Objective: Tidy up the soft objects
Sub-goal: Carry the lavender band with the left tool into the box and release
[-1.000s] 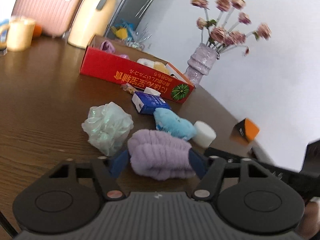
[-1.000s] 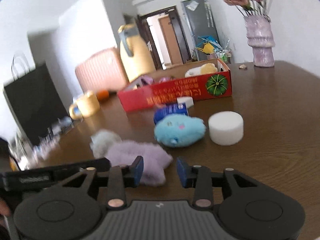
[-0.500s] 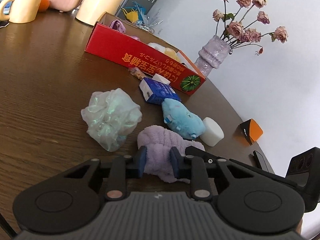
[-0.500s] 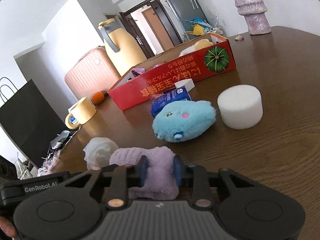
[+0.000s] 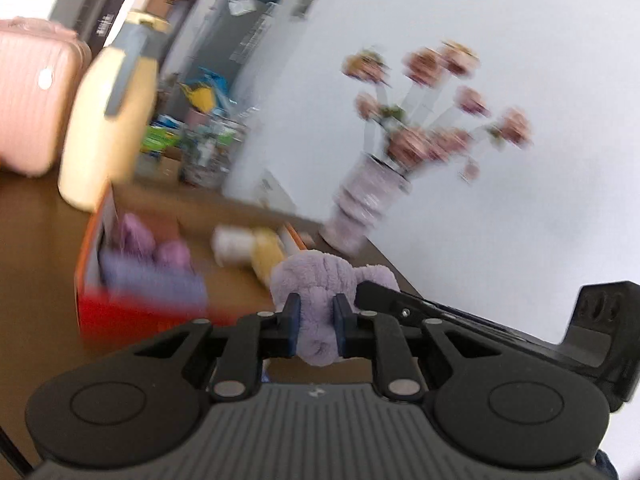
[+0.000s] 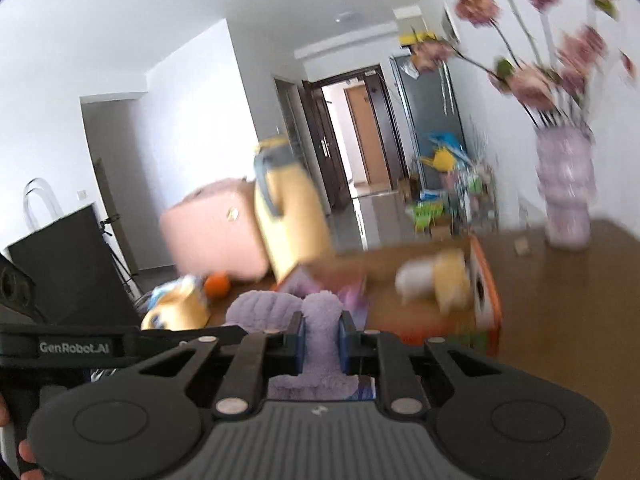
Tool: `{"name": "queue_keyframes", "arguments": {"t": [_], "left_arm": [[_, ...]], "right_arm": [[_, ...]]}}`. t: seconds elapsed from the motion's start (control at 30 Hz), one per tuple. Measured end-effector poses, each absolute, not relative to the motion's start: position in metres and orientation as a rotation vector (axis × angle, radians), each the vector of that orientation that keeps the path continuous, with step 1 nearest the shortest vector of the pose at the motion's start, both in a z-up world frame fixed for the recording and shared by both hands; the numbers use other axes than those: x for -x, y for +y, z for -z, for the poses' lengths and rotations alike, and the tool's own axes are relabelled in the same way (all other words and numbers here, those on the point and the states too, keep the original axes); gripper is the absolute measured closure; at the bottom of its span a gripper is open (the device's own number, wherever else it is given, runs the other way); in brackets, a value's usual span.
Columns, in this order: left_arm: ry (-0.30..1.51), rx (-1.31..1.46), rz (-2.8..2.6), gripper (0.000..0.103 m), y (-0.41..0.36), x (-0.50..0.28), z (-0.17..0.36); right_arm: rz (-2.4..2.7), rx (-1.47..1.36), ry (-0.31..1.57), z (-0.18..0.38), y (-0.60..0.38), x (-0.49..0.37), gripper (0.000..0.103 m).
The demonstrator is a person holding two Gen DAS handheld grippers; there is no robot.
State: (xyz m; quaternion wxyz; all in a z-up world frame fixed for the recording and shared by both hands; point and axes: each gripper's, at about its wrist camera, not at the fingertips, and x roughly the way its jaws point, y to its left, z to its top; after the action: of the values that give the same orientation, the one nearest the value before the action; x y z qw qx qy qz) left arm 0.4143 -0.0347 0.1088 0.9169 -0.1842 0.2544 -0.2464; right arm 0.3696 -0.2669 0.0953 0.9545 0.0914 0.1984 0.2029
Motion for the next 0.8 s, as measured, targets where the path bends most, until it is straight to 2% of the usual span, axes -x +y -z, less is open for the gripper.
{"name": "queue_keyframes", "arguments": {"t": [0.2, 0.4, 0.8], "left_arm": [[0.57, 0.359, 0.366, 0.088, -0.033, -0.551, -0.119], [0.735, 0.391, 0.305, 0.089, -0.034, -0.662, -0.061], [0.932, 0.421, 0.255, 0.092, -0.032, -0.711, 0.02]], "right_arm": [[-0.456, -0.2, 0.534, -0.116, -0.253, -0.546, 0.087], [-0.452, -0.304, 0.756, -0.055, -0.244, -0.694, 0.087], [-0.325, -0.133, 0.817, -0.004, -0.217, -0.737, 0.087]]}}
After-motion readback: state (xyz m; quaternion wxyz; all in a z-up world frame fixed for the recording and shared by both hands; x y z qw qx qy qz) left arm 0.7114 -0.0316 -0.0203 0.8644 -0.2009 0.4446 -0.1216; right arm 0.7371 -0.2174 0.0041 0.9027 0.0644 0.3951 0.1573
